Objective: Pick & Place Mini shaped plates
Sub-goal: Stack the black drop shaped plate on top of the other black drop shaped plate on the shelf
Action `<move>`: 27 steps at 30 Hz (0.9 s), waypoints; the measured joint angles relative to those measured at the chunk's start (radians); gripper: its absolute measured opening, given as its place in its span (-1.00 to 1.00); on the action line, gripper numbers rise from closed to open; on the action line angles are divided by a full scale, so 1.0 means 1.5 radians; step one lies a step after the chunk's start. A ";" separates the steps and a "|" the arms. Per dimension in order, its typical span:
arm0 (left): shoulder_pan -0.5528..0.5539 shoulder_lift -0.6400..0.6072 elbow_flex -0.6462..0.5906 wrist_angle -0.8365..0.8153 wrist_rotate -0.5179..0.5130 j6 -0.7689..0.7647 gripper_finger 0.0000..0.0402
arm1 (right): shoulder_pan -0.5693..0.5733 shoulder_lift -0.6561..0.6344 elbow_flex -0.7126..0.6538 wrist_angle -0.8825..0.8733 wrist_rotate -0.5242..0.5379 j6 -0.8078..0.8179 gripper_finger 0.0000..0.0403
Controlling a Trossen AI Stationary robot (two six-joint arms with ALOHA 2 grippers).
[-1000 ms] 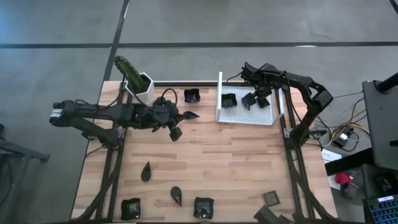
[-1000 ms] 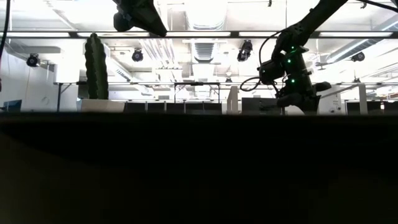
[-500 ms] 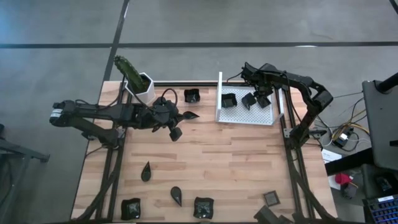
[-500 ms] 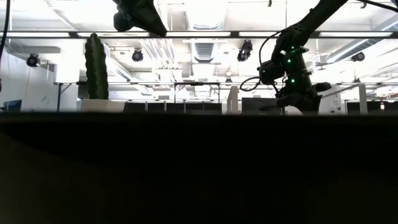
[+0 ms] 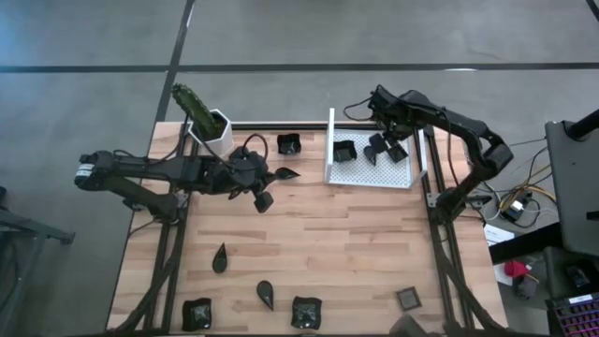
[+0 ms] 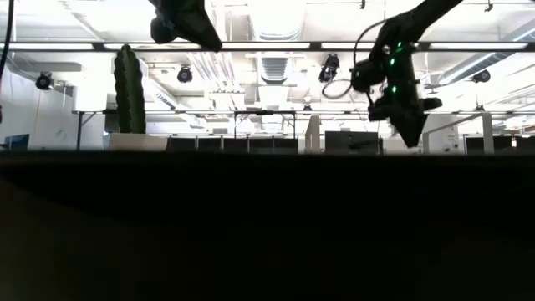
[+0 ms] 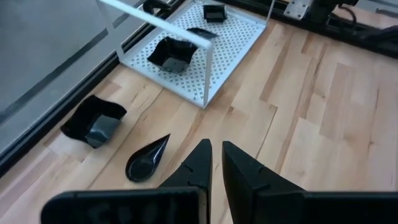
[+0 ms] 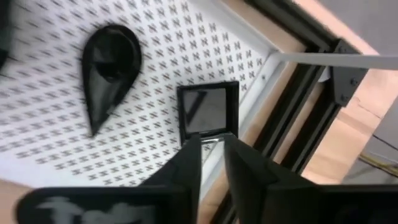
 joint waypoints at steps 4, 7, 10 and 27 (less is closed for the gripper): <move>0.000 0.000 0.000 -0.044 0.000 -0.036 -0.85 | 0.038 -0.070 -0.003 0.012 0.002 0.022 -0.93; 0.000 0.000 0.000 -0.092 0.000 -0.077 -0.85 | 0.088 -0.130 -0.017 0.054 0.005 0.048 -0.94; -0.001 0.000 0.000 -0.146 0.000 -0.127 -0.85 | 0.151 -0.182 -0.030 0.111 0.005 0.074 -0.94; -0.117 0.001 -0.002 -0.470 0.108 -0.496 -0.85 | 0.431 -0.261 -0.051 0.233 0.005 0.076 -0.94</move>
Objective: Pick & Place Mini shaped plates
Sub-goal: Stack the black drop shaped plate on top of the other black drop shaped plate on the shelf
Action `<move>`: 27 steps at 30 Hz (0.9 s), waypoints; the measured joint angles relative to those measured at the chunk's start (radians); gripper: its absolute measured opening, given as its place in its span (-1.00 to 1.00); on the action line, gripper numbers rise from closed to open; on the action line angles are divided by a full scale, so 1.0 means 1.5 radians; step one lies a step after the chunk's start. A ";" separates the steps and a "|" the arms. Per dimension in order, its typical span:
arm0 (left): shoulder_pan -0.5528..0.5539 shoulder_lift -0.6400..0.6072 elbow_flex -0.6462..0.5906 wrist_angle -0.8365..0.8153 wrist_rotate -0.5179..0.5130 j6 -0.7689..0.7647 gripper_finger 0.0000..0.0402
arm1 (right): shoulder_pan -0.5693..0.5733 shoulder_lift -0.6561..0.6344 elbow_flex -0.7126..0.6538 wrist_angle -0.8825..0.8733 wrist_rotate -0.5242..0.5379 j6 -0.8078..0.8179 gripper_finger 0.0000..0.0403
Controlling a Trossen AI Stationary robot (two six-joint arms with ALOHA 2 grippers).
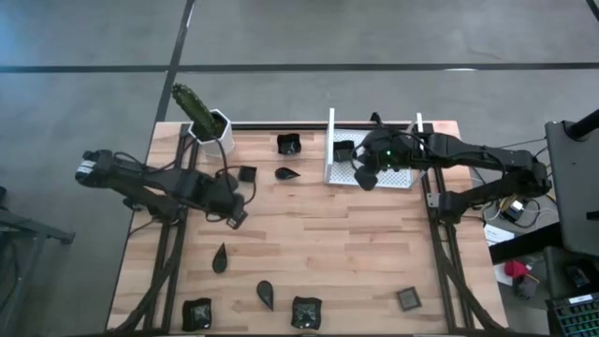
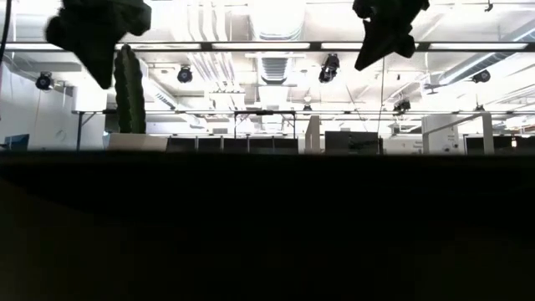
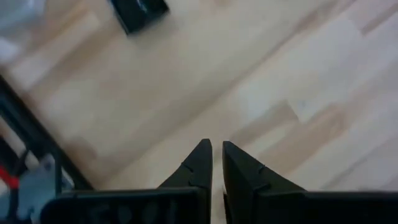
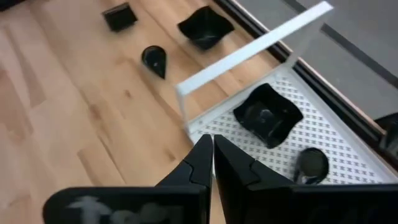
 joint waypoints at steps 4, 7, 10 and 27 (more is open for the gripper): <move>-0.044 0.000 -0.008 -0.011 0.023 -0.078 -0.85 | 0.013 0.000 0.000 0.003 0.001 0.000 -0.94; -0.075 0.000 -0.030 -0.009 0.051 -0.138 -0.85 | 0.012 0.000 0.000 0.003 0.001 0.001 -0.94; -0.100 0.000 -0.057 0.006 0.086 -0.199 -0.85 | 0.012 0.000 0.000 0.006 0.002 0.000 -0.94; -0.126 0.000 -0.223 0.171 0.230 -0.310 -0.54 | 0.012 0.001 0.000 0.018 0.001 0.000 -0.94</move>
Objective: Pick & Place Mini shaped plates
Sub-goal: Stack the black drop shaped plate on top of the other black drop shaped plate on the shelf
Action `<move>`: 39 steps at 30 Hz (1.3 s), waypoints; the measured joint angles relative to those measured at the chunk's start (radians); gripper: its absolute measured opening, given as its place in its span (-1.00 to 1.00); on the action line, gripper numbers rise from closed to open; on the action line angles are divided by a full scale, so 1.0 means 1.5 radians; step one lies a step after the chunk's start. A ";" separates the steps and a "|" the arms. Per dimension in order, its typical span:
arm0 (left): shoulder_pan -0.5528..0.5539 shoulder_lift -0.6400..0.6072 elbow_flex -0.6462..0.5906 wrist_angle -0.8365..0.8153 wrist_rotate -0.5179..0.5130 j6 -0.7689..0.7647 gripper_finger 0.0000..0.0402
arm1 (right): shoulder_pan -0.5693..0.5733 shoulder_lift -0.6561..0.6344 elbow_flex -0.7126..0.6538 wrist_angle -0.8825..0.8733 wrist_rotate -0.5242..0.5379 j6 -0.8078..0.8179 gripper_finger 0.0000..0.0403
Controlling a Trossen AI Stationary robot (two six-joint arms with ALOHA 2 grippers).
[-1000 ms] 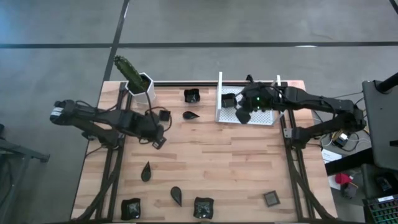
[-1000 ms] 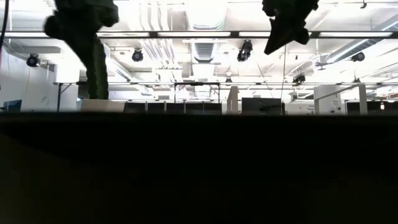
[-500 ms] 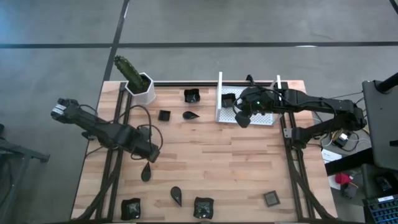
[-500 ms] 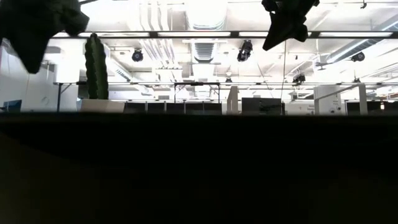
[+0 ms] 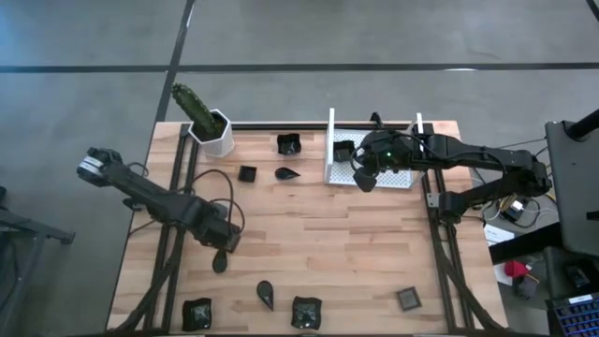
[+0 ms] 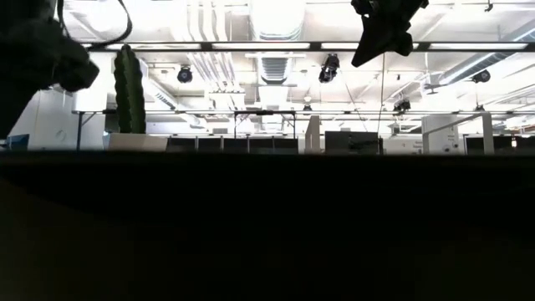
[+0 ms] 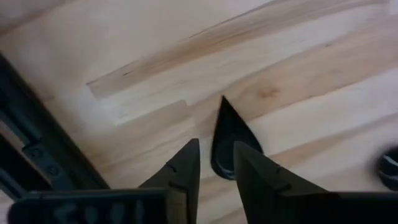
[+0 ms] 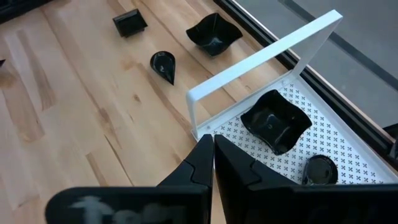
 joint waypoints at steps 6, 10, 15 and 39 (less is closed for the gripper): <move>-0.002 0.000 -0.079 0.112 0.039 0.002 -0.50 | 0.000 0.000 0.000 0.000 0.000 0.008 -0.94; -0.004 0.000 -0.133 0.213 0.058 0.003 -0.50 | 0.000 0.000 0.000 0.000 0.000 0.017 -0.94; -0.004 0.000 -0.169 0.241 0.082 0.003 -0.51 | 0.000 0.000 0.000 0.000 0.000 0.035 -0.94; -0.004 0.000 -0.219 0.346 0.107 0.074 -0.93 | 0.000 0.000 0.006 0.005 0.000 0.053 -0.94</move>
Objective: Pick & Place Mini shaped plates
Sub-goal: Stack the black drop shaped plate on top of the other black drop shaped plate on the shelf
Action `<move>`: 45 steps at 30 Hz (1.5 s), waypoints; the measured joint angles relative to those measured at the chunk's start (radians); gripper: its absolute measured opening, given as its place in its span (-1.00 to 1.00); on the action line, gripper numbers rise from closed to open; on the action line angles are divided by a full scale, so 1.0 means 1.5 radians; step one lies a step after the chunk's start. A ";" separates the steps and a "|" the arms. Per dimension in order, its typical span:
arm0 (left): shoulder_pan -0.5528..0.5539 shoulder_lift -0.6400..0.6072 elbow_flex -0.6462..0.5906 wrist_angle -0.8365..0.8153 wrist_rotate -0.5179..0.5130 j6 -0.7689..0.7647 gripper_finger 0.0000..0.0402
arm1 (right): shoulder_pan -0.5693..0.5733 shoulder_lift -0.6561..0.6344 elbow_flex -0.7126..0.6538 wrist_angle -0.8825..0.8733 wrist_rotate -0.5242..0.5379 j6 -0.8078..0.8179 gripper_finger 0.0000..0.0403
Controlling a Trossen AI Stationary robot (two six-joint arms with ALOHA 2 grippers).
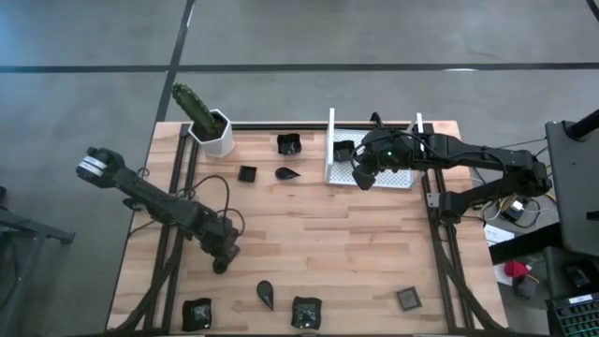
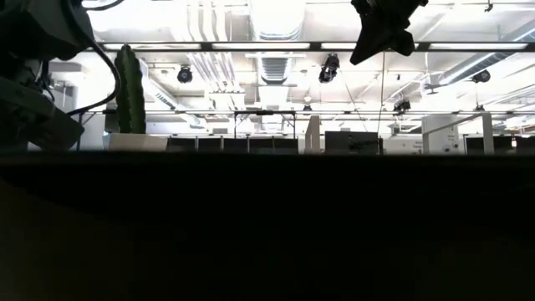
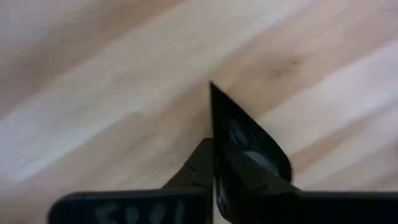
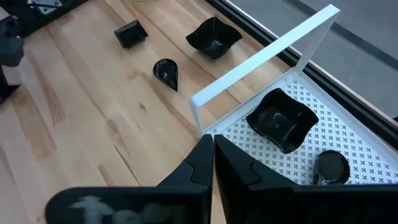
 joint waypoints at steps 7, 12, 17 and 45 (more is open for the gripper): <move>0.002 -0.002 0.029 -0.004 -0.009 0.050 -0.99 | 0.000 0.000 0.000 0.007 0.000 0.000 -0.94; 0.016 -0.003 0.078 -0.008 -0.020 0.146 -1.00 | 0.000 0.000 0.000 0.008 0.000 -0.001 -0.94; 0.064 -0.003 0.141 -0.010 -0.023 0.330 -1.00 | 0.000 0.000 0.000 0.008 0.000 -0.006 -0.94; 0.325 0.492 0.692 -0.236 0.063 1.298 -1.00 | 0.000 -0.008 0.000 0.006 -0.007 -0.026 -0.94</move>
